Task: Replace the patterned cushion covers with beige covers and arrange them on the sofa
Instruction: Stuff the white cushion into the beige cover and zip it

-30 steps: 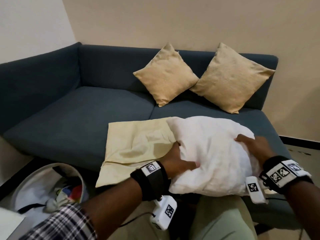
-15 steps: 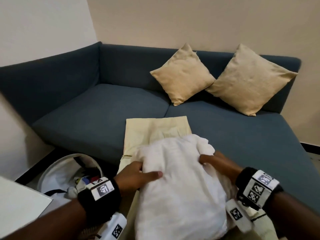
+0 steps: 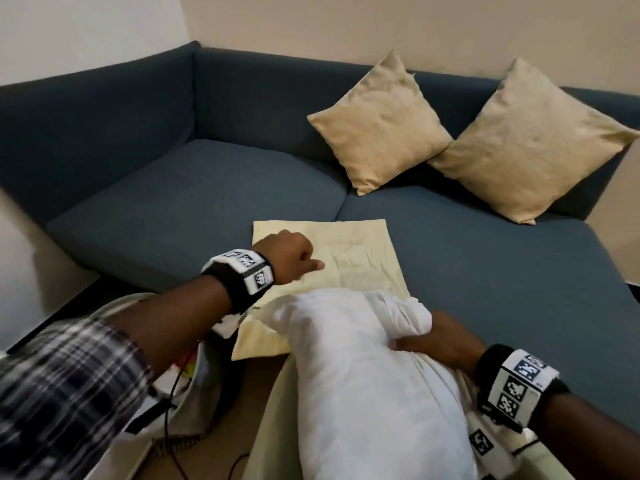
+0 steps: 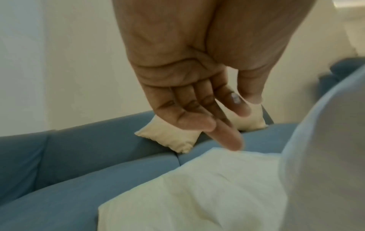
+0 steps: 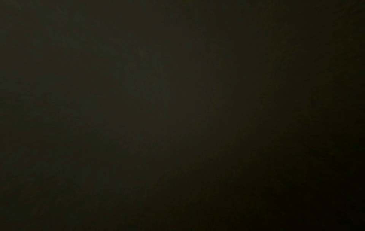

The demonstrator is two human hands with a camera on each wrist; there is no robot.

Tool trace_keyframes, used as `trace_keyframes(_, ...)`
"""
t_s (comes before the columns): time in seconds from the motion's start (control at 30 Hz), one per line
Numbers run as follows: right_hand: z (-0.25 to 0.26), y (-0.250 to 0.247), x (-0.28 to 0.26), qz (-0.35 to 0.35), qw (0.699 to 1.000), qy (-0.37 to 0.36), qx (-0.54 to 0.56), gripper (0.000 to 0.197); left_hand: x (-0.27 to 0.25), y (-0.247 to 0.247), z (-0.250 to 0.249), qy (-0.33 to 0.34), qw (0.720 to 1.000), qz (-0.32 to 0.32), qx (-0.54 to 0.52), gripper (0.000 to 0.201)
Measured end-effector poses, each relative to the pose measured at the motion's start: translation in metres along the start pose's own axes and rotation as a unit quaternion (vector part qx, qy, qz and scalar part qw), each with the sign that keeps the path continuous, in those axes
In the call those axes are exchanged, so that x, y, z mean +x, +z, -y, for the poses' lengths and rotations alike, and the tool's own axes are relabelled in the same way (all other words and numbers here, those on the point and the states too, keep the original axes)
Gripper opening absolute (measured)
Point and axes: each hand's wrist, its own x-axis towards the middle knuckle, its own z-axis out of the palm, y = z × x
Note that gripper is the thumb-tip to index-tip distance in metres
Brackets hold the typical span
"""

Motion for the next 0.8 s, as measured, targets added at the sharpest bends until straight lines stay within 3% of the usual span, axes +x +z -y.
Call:
trace_keyframes(0.03, -0.001, 0.002, 0.001, -0.005, 1.000, -0.005, -0.011, 0.045, 0.019, 0.012, -0.004, 0.015, 0.999, -0.001, 0.051, 0.042)
trace_keyframes(0.17, -0.011, 0.008, 0.005, -0.012, 0.999, -0.030, -0.036, 0.040, 0.084, 0.075, -0.028, 0.111, 0.970, 0.125, 0.175, 0.010)
trace_keyframes(0.27, -0.016, 0.008, 0.003, 0.008, 0.999, -0.027, -0.034, 0.033, 0.113, 0.102, -0.042, 0.166, 0.942, 0.135, 0.258, 0.015)
trace_keyframes(0.4, -0.026, 0.009, 0.007, 0.015, 1.000, -0.023, -0.012, 0.053, 0.135, 0.127, -0.054, 0.201, 0.919, 0.118, 0.319, 0.019)
trace_keyframes(0.47, -0.028, 0.009, 0.009, 0.020, 1.000, -0.018, -0.006, 0.053, 0.137, 0.131, -0.049, 0.204, 0.926, 0.103, 0.302, 0.016)
trace_keyframes(0.63, -0.019, 0.002, 0.008, 0.035, 0.999, -0.008, -0.005, 0.024, 0.132, 0.126, -0.036, 0.170, 0.955, 0.108, 0.217, 0.010)
trace_keyframes(0.8, -0.010, -0.008, -0.003, 0.039, 0.998, 0.004, 0.053, 0.026, 0.124, 0.111, -0.036, 0.111, 0.979, 0.046, 0.165, 0.016)
